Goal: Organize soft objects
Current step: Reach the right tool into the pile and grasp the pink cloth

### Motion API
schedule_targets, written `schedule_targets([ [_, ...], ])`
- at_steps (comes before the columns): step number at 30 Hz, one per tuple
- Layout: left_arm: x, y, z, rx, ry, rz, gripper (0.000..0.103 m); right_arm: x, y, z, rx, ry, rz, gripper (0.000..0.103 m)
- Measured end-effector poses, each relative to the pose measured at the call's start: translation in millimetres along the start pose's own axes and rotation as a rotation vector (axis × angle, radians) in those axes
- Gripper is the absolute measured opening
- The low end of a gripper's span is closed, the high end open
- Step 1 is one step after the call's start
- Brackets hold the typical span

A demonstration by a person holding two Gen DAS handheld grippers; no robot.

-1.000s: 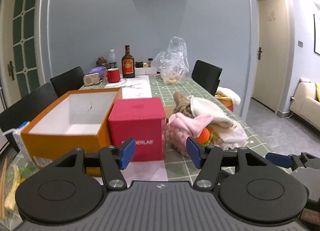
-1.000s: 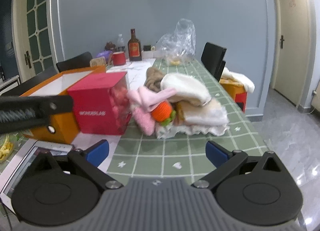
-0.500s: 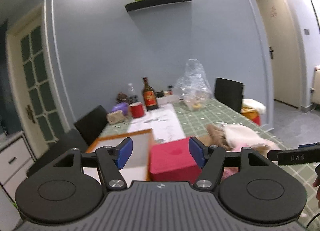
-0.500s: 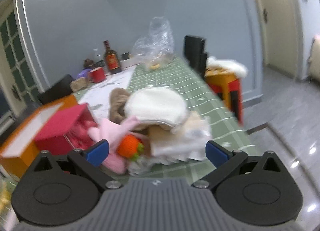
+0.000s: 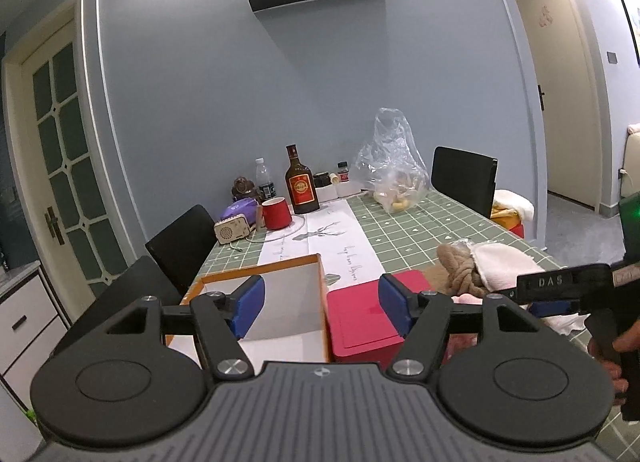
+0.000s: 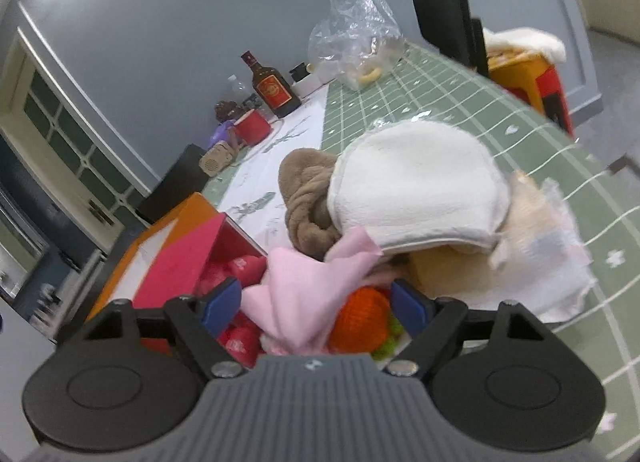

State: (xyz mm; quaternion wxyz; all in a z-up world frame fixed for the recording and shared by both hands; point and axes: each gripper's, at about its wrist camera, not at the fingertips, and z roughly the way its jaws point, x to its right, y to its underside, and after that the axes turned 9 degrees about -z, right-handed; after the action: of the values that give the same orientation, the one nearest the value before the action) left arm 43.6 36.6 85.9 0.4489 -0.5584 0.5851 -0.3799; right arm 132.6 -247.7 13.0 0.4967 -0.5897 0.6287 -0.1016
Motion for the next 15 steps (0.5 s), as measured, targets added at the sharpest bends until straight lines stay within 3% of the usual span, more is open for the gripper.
schedule_targets([
  [12, -24, 5, 11, -0.028, -0.026, -0.030, 0.077, -15, 5, 11, 0.049, 0.094, -0.107, 0.065],
  [15, -27, 5, 13, -0.033, -0.025, -0.037, 0.077, -21, 10, 9, 0.065, 0.109, -0.151, 0.055],
])
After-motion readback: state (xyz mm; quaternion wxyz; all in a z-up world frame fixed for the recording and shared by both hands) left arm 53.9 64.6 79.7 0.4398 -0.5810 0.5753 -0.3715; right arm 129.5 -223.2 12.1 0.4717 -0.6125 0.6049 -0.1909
